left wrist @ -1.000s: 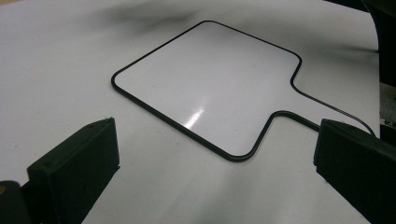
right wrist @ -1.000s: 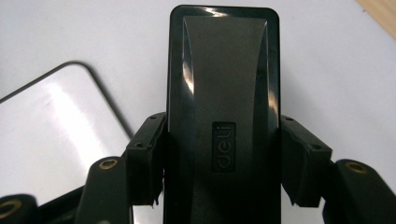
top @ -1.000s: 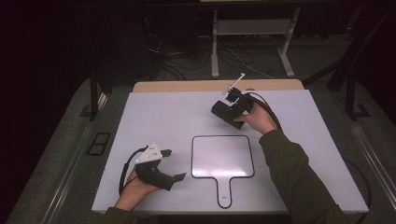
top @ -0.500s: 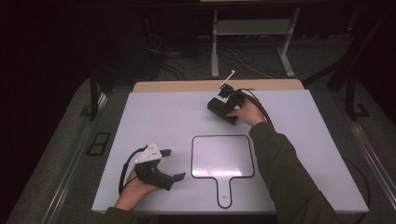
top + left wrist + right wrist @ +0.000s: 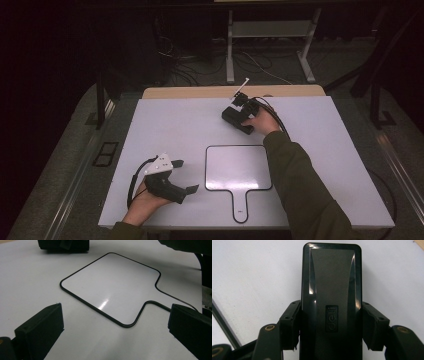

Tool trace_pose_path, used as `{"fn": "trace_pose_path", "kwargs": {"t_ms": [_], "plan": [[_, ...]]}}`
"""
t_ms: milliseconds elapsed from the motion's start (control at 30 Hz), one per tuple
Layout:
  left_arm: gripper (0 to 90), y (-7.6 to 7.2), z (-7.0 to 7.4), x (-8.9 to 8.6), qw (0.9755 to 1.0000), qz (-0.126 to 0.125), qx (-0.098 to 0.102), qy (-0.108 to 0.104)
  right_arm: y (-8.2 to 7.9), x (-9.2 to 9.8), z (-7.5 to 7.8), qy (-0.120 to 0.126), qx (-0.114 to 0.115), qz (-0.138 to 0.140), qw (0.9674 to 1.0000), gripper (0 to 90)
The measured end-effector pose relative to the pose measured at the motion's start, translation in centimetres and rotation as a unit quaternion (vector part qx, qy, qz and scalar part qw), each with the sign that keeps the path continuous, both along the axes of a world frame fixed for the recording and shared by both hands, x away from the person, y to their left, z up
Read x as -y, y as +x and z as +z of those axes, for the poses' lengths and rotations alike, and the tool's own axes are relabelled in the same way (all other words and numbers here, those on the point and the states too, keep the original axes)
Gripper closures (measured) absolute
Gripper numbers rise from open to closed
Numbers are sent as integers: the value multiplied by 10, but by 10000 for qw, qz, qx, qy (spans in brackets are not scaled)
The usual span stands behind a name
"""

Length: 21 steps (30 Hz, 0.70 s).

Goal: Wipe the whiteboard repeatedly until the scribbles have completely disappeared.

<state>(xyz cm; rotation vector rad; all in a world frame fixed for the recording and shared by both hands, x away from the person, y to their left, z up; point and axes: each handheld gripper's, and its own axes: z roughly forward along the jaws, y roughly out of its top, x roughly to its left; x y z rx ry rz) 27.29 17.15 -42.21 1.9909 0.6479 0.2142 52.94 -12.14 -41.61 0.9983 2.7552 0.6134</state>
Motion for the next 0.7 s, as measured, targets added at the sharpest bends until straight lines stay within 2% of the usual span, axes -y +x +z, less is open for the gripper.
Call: {"fn": "trace_pose_path", "kwargs": {"t_ms": [700], "plan": [[0, 0, 0, 0, 10000, -14, -2, 12, 1, -2, -10, -97, -49, 87, 9999, 378]]}}
